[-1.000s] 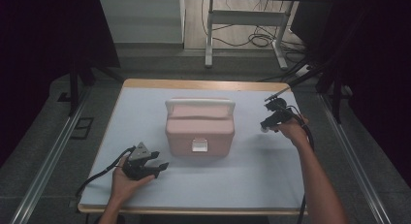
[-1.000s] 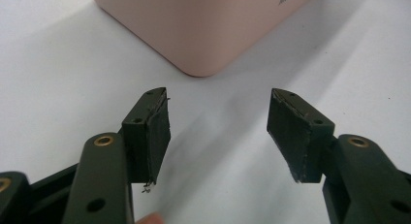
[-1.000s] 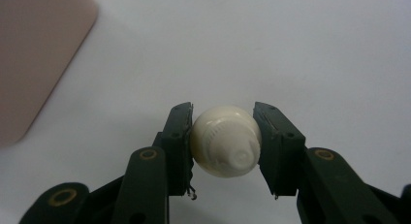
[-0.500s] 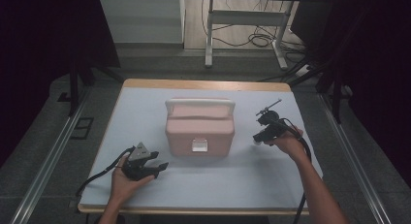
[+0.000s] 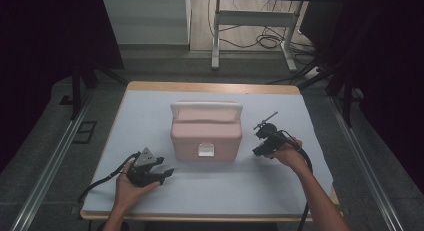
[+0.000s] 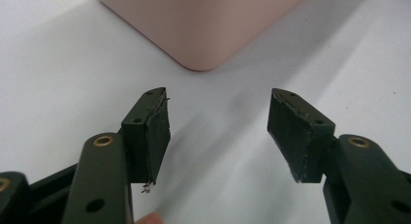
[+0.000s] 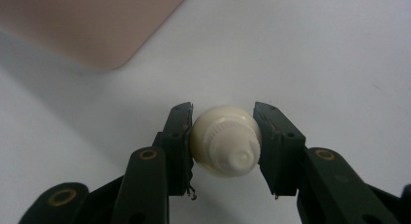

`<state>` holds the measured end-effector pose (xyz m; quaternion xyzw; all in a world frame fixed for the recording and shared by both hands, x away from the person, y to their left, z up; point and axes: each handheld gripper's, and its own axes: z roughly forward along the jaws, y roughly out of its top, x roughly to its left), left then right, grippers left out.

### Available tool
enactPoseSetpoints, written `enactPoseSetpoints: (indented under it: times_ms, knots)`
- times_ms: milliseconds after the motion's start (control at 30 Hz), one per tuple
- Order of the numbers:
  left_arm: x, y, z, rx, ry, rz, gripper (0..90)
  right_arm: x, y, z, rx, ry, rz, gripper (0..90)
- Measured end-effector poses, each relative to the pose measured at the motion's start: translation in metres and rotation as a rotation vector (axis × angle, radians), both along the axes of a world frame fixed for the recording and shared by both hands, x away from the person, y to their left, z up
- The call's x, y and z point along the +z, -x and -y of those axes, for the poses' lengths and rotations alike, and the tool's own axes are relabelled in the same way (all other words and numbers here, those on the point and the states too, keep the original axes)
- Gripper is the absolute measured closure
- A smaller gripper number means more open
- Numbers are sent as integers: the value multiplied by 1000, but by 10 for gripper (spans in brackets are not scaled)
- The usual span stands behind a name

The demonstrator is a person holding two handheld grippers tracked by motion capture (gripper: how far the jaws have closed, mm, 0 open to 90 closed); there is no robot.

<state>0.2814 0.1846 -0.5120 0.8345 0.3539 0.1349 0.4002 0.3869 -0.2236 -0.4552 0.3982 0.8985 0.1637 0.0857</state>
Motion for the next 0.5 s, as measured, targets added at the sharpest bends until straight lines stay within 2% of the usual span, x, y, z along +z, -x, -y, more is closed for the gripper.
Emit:
enactPoseSetpoints:
  times_ms: [367,500]
  knots:
    - [0,1,0,-1,-2,-3,408,-4,1,1,0,-6,5,590]
    - [0,1,0,-1,-1,-3,407,1,3,4,-6,-22,26,525]
